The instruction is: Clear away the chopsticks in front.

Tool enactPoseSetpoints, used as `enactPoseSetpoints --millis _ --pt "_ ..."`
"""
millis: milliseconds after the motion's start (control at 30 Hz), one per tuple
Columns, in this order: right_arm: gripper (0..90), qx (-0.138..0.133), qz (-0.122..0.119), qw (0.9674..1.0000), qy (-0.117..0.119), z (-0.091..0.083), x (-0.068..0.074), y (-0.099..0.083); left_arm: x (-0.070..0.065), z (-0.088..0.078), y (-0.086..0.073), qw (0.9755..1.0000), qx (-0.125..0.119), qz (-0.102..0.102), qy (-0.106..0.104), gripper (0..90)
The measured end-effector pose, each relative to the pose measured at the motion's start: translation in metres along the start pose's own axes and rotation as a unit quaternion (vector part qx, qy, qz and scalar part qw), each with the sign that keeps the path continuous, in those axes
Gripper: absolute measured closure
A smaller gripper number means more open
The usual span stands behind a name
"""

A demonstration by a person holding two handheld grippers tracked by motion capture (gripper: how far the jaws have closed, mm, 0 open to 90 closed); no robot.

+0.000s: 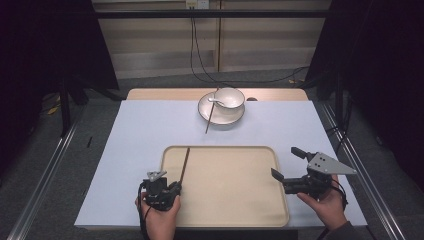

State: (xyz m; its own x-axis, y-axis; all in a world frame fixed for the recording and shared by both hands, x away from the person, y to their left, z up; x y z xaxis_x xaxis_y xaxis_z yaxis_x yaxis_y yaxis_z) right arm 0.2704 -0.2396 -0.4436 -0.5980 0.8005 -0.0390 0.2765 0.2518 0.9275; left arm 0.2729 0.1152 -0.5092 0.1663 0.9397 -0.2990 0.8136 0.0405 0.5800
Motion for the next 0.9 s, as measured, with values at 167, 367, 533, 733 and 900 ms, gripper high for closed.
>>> enactPoseSetpoints --millis 167,367,533,733,900 --pt "3.4 0.000 0.002 1.0000 0.000 0.000 0.000 0.000 -0.004 -0.005 0.012 0.9998 -0.016 0.006 -0.009 75.5" --pt "3.6 -0.002 -0.004 1.0000 -0.001 0.000 -0.001 0.000 -0.011 -0.010 0.039 0.9986 -0.037 0.028 -0.027 67.4" --pt "3.6 -0.003 -0.001 1.0000 -0.001 0.000 -0.001 0.000 -0.020 -0.008 0.074 0.9951 -0.070 0.058 -0.040 54.0" --pt "3.6 -0.002 0.002 1.0000 -0.004 0.000 -0.001 0.000 -0.026 0.005 0.101 0.9920 -0.079 0.081 -0.055 44.9" --pt "3.6 -0.001 -0.004 1.0000 0.001 0.000 -0.001 0.000 -0.029 0.022 0.127 0.9905 -0.080 0.094 -0.061 40.5"
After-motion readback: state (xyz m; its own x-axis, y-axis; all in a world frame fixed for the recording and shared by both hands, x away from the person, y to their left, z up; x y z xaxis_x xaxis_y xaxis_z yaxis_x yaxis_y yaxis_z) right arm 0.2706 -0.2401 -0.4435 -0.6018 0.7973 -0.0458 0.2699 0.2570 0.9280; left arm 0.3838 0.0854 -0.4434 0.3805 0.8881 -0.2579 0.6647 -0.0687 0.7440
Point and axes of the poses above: each handheld gripper's, and its own axes: z roughly forward along the jaws, y roughly out of its top, x roughly to its left, the point moved 6 cm from there along z, roughly forward along the jaws, and after that the axes turned 6 degrees about x, right-handed, at the moved point
